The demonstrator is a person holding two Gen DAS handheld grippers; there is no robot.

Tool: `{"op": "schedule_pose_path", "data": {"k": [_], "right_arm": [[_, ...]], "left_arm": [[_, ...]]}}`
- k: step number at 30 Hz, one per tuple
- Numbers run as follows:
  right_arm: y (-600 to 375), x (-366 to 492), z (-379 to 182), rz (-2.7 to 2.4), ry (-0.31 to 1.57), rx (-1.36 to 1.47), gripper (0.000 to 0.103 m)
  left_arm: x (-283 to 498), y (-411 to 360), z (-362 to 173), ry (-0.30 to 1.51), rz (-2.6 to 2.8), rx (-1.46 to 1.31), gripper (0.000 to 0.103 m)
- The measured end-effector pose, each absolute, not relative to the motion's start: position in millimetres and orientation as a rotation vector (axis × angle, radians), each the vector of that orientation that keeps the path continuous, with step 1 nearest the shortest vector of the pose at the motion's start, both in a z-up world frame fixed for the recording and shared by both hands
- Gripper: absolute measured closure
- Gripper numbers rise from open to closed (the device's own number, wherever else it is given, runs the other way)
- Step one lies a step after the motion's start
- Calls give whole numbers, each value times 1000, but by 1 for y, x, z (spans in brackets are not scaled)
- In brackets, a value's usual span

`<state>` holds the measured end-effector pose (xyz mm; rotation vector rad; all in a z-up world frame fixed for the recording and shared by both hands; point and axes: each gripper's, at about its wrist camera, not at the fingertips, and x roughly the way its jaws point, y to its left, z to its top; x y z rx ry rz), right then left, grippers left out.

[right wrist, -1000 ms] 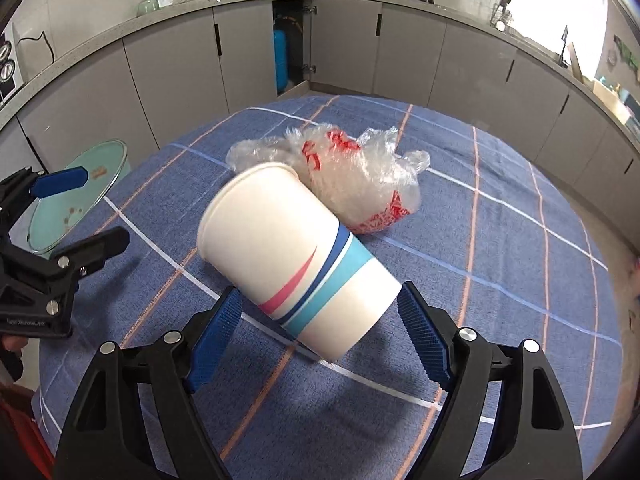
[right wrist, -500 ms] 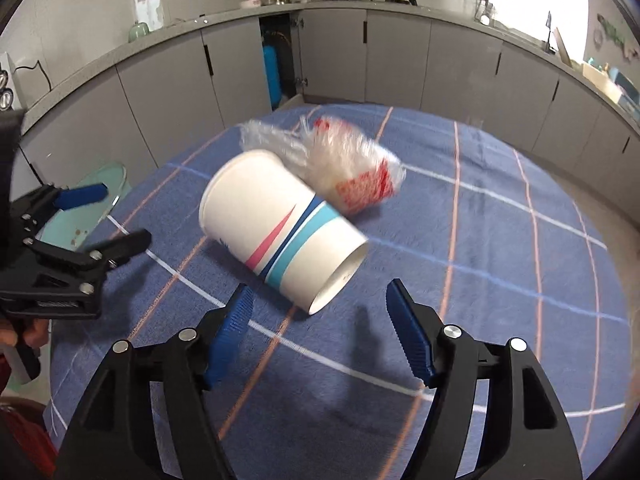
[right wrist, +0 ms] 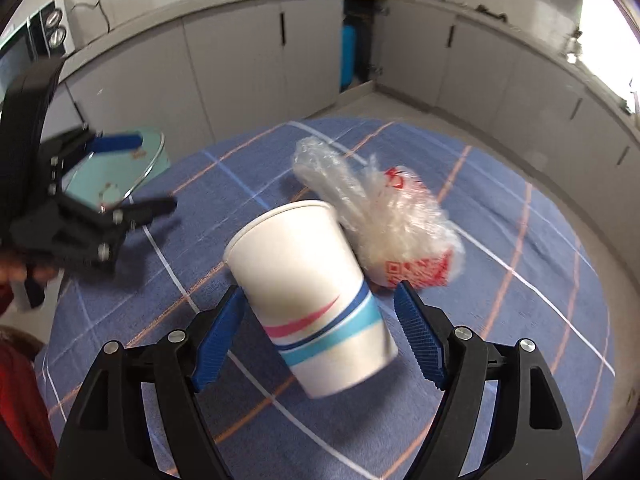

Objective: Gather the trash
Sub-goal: 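Grasp the white striped paper cup with the right tool, then grasp the clear plastic wrap with the left tool while the right tool lifts the cup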

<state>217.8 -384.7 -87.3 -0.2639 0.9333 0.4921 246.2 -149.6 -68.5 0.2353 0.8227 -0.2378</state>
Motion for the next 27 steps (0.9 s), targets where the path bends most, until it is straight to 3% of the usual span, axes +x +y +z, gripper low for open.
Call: {"op": "schedule_pose_path", "data": {"k": [8, 18, 27], "right_arm": [[-394, 215, -95, 525, 935, -175, 41], [-474, 184, -58, 143, 829, 64, 41], [-532, 204, -69, -277, 749, 265, 40]], "left_arm": [[259, -161, -67, 832, -268, 239, 6], [256, -206, -59, 792, -325, 242, 6], [267, -276, -40, 724, -369, 236, 6]]}}
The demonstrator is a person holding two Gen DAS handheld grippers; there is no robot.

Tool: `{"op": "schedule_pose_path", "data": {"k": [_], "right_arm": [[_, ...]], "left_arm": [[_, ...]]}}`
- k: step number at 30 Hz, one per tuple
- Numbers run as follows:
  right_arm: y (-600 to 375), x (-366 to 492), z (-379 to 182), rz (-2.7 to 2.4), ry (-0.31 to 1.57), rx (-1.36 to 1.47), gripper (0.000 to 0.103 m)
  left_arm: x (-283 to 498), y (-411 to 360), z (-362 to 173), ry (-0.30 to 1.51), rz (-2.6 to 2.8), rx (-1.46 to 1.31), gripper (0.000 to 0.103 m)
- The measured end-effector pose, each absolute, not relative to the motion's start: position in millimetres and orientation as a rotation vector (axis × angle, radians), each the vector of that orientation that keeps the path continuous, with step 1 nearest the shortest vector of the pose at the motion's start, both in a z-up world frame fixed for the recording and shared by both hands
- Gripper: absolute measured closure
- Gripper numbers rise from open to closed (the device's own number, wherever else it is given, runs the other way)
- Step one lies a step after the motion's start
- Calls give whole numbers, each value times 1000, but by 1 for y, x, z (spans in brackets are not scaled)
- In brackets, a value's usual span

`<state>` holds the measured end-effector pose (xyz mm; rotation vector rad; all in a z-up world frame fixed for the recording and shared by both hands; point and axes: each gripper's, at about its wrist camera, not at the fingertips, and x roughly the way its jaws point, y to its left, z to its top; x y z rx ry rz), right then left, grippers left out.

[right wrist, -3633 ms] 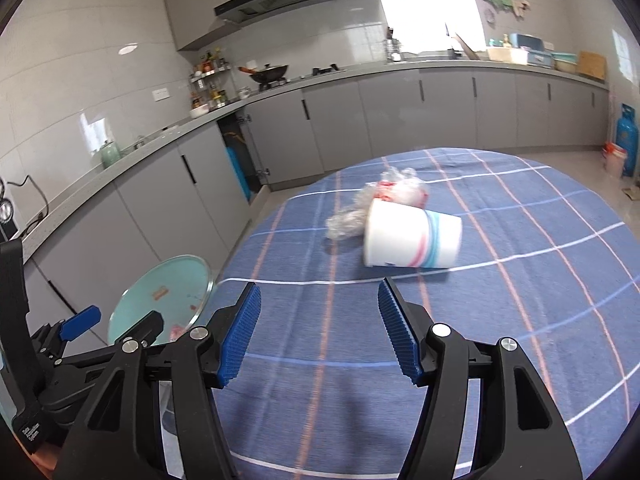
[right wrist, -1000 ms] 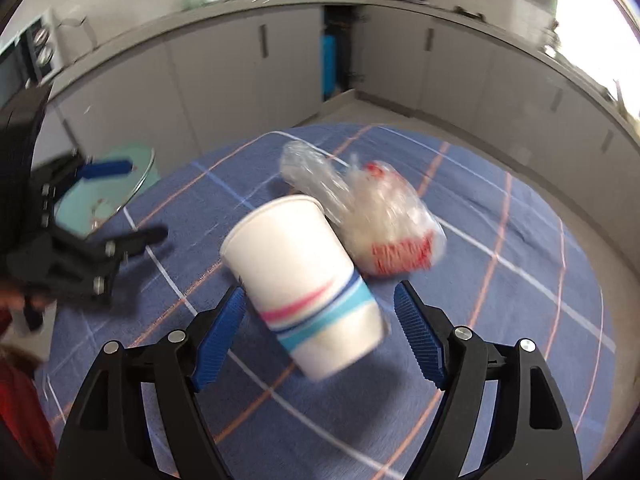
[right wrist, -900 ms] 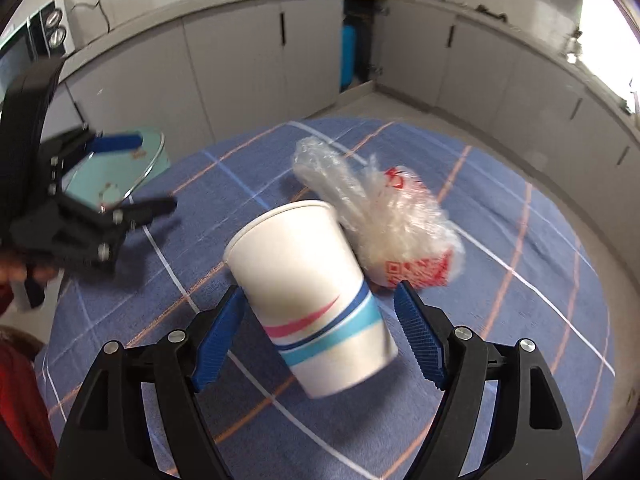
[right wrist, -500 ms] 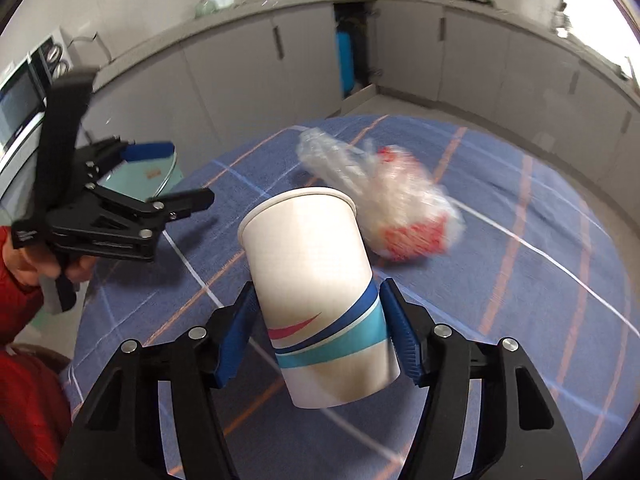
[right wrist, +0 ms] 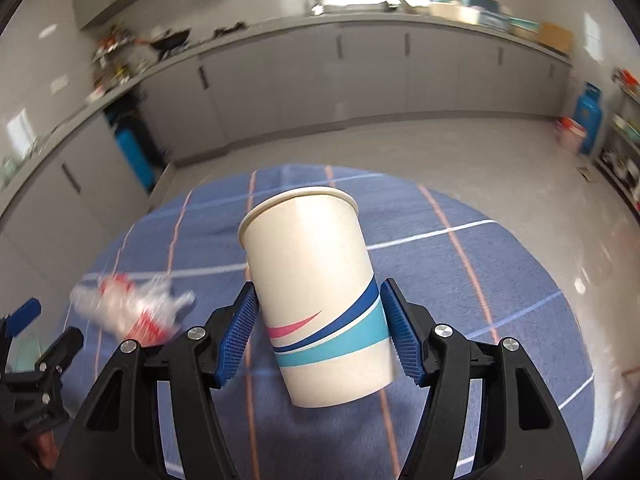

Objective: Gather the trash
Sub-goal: 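Grasp the clear plastic wrap with the left tool while the right tool lifts the cup, then carry the wrap over the teal bucket with the left tool while the right tool carries the cup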

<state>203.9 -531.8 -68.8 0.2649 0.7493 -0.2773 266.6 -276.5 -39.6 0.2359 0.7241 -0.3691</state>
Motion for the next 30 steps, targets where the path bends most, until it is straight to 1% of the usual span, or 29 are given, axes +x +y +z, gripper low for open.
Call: {"op": "schedule_pose_path", "data": {"k": [6, 11, 15, 17, 20, 22, 30], "right_arm": [[-542, 202, -71, -300, 717, 327, 40], [-546, 200, -75, -292, 709, 355, 40], [-544, 194, -78, -284, 707, 374, 40], [-543, 191, -80, -277, 710, 389, 40], [-539, 182, -80, -279, 703, 405, 40], [-537, 176, -78, -285, 696, 408, 40], [-499, 145, -68, -245, 657, 417, 40]], "left_arm": [[288, -317, -48, 754, -351, 218, 8], [304, -343, -72, 819, -335, 220, 25], [306, -345, -84, 832, -323, 215, 32], [306, -345, -86, 825, -341, 223, 45], [304, -340, -86, 816, -361, 229, 57], [299, -333, -81, 810, -375, 215, 62], [264, -279, -62, 790, -357, 191, 63]]}}
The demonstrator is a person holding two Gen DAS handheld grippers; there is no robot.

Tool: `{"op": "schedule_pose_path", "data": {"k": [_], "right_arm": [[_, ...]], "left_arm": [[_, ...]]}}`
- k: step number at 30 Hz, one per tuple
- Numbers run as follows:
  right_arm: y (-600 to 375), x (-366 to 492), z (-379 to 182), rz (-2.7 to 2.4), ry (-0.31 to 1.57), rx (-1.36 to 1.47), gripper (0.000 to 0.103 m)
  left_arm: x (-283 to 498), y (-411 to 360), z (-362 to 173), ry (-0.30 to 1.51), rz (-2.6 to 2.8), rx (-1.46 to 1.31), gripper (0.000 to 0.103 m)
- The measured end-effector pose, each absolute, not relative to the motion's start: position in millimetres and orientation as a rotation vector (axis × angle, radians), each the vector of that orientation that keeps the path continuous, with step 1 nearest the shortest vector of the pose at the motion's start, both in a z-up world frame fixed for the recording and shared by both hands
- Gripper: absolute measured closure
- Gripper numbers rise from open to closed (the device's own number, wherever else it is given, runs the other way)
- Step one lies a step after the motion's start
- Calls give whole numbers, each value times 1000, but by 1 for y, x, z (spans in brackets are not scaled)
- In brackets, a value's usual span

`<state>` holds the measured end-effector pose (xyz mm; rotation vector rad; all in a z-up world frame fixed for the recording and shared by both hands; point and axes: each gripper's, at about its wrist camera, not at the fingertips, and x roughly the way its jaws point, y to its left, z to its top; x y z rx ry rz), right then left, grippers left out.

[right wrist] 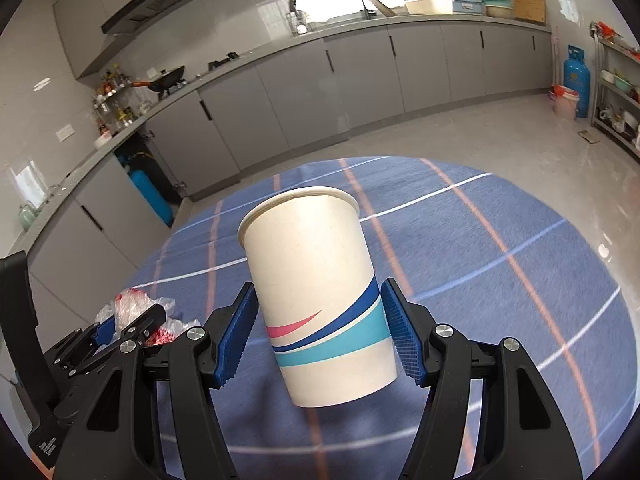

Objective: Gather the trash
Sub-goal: 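Carry the wrap over the teal bucket with the left tool while the right tool carries the cup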

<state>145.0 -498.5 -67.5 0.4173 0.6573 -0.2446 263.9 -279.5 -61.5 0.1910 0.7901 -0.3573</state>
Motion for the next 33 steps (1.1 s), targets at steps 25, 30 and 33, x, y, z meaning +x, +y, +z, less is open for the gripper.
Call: {"op": "schedule_pose_path", "data": {"k": [25, 30, 33], "right_arm": [[-300, 103, -48, 12, 624, 316, 40], [-268, 97, -49, 51, 617, 298, 40], [-250, 95, -50, 76, 617, 280, 40]], "left_arm": [[161, -82, -42, 728, -154, 62, 63], [149, -50, -42, 719, -126, 43, 63], [144, -28, -43, 712, -101, 29, 63]]}}
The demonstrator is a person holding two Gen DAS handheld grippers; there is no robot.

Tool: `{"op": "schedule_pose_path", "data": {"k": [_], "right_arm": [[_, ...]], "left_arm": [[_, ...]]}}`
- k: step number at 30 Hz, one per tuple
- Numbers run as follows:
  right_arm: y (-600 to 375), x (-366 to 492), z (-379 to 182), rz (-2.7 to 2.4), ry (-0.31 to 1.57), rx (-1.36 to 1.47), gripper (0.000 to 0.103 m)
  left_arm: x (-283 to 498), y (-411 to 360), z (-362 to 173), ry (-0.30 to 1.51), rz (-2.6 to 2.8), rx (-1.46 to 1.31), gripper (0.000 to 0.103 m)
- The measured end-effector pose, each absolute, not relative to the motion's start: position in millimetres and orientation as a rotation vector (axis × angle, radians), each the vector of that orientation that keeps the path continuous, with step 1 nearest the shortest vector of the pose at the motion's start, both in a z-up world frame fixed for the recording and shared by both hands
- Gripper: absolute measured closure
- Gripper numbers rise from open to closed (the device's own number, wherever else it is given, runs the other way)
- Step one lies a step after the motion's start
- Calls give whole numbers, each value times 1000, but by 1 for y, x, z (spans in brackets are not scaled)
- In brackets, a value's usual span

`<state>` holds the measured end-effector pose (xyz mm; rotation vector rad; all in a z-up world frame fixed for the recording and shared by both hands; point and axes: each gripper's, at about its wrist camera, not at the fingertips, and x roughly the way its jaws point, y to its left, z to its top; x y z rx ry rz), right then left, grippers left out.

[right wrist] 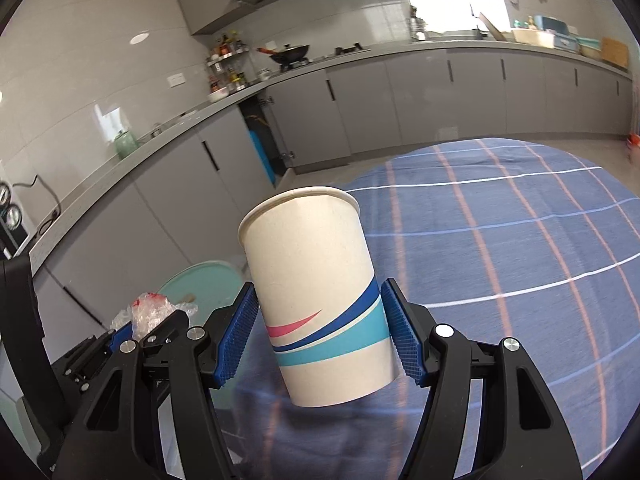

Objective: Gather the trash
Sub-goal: 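Carry the wrap over the teal bucket with the left tool while the right tool carries the cup, then open both tools over the teal bucket to drop the wrap and cup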

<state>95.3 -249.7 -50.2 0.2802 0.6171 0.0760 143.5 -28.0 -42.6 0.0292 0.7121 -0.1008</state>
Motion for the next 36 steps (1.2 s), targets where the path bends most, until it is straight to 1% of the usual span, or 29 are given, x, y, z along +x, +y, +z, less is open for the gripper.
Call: {"op": "schedule_pose_path", "data": {"k": [11, 20, 26, 34, 35, 36], "right_arm": [[-185, 98, -55, 170, 652, 221, 40], [-152, 131, -60, 267, 718, 272, 39], [-138, 168, -71, 308, 781, 360, 37], [-128, 209, -92, 323, 861, 441, 36], [-128, 213, -94, 324, 871, 443, 36], [-128, 216, -96, 328, 879, 449, 31]], "left_arm": [[137, 32, -53, 709, -33, -27, 63], [158, 67, -63, 725, 25, -57, 63], [183, 72, -71, 746, 38, -35, 62], [207, 77, -95, 816, 43, -38, 61], [208, 77, -96, 820, 40, -33, 60], [210, 76, -97, 823, 38, -24, 57]]}}
